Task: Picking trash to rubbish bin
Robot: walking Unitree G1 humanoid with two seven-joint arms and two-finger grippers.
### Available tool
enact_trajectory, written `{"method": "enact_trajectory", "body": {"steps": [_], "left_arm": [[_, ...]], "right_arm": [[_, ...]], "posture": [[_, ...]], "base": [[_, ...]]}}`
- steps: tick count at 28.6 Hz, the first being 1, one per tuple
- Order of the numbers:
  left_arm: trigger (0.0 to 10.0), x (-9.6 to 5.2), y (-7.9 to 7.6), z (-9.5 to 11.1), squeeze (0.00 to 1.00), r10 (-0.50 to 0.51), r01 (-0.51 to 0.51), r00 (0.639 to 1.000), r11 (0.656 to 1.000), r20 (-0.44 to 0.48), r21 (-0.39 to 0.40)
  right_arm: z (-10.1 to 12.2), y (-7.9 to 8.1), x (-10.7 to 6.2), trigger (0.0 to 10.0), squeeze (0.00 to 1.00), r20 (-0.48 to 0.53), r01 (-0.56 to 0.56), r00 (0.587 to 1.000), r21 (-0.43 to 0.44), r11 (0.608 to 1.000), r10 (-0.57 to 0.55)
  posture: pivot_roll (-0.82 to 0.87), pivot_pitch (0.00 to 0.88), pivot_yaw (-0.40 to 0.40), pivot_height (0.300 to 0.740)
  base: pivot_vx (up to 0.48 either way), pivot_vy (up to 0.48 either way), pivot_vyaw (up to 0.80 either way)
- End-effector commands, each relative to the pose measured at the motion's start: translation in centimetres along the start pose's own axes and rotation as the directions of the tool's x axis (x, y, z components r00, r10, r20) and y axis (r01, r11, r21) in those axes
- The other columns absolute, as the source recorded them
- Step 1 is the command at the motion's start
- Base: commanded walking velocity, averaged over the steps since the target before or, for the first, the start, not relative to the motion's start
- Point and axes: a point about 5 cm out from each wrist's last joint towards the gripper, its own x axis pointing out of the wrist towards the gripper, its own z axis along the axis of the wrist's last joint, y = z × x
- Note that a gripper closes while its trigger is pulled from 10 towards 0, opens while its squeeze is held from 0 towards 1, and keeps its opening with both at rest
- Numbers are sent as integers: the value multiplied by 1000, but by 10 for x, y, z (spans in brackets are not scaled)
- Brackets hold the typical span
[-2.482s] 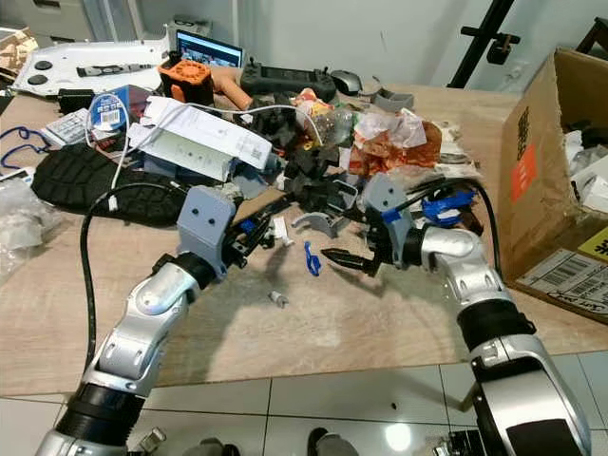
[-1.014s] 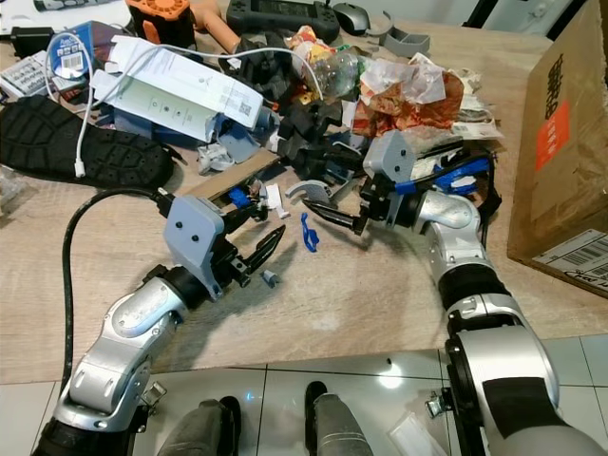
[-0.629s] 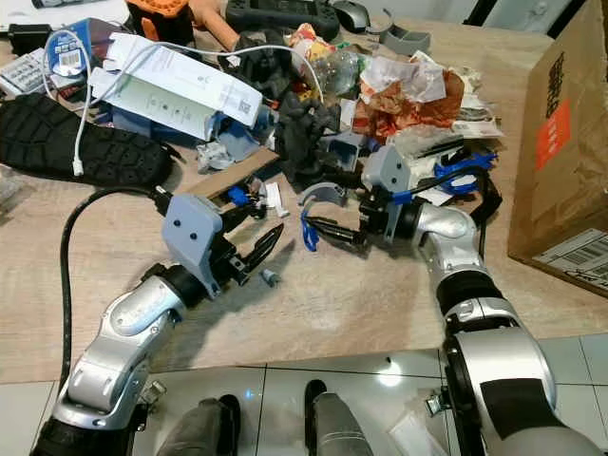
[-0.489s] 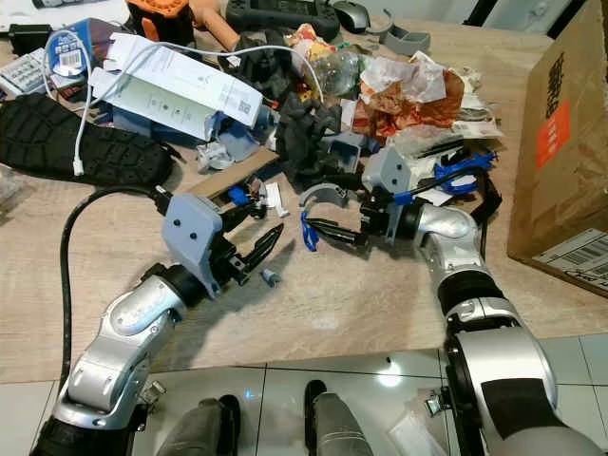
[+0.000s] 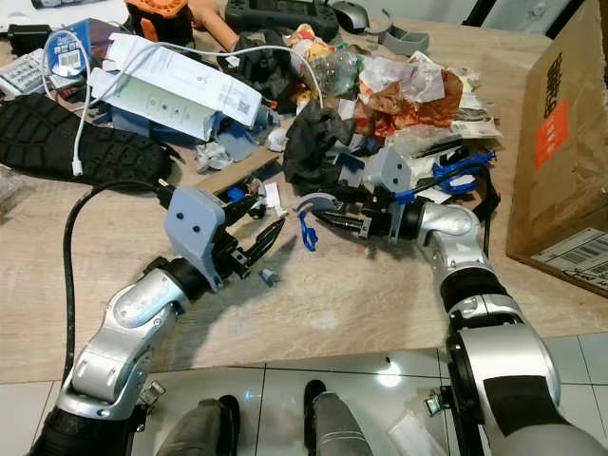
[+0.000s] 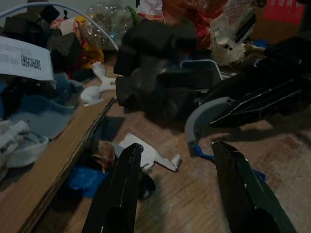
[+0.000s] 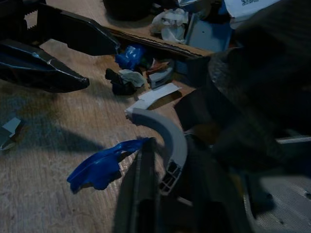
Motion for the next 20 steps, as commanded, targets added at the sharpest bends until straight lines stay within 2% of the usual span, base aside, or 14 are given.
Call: {"method": "enact_trajectory", "body": {"steps": [1, 2, 4, 8, 14, 18, 20], "left_arm": [[10000, 2, -2, -5, 0, -6, 6, 1000, 1000, -9, 1], [10000, 2, -2, -5, 0, -6, 6, 1000, 1000, -9, 1], [10000, 4, 0, -6, 0, 3, -3, 1000, 1000, -5, 4], [10000, 9, 0, -9, 0, 22, -22, 1000, 1000, 2, 2], [10000, 13, 0, -9, 0, 32, -32, 999, 999, 10, 7], [10000, 16, 5, -10, 0, 32, -33, 999, 999, 10, 26], [10000, 18, 8, -10, 0, 38, -39, 999, 999, 15, 34]], "right_arm": [[0, -4, -7, 0, 0, 5, 32, 999, 29, 999, -32], [0, -4, -7, 0, 0, 5, 32, 999, 29, 999, -32], [17, -13, -5, 0, 0, 93, 71, 993, 7, 997, -71], [41, -21, 0, 0, 0, 229, 121, 967, -27, 992, -112], [63, -19, 6, 0, 0, 334, 121, 939, -92, 988, -83], [95, -23, 10, 0, 0, 440, 157, 896, -176, 972, -65], [109, -30, 7, 0, 0, 477, 223, 873, -206, 953, -101]], "posture": [[-2, 304, -145, 740], [-2, 304, -145, 740], [-9, 287, -138, 740], [-20, 231, -128, 740], [-5, 198, -115, 740], [-1, 163, -105, 740], [-5, 158, -105, 740]], "base": [[0, 0, 0], [0, 0, 0], [0, 0, 0], [0, 0, 0], [0, 0, 0], [0, 0, 0], [0, 0, 0]]}}
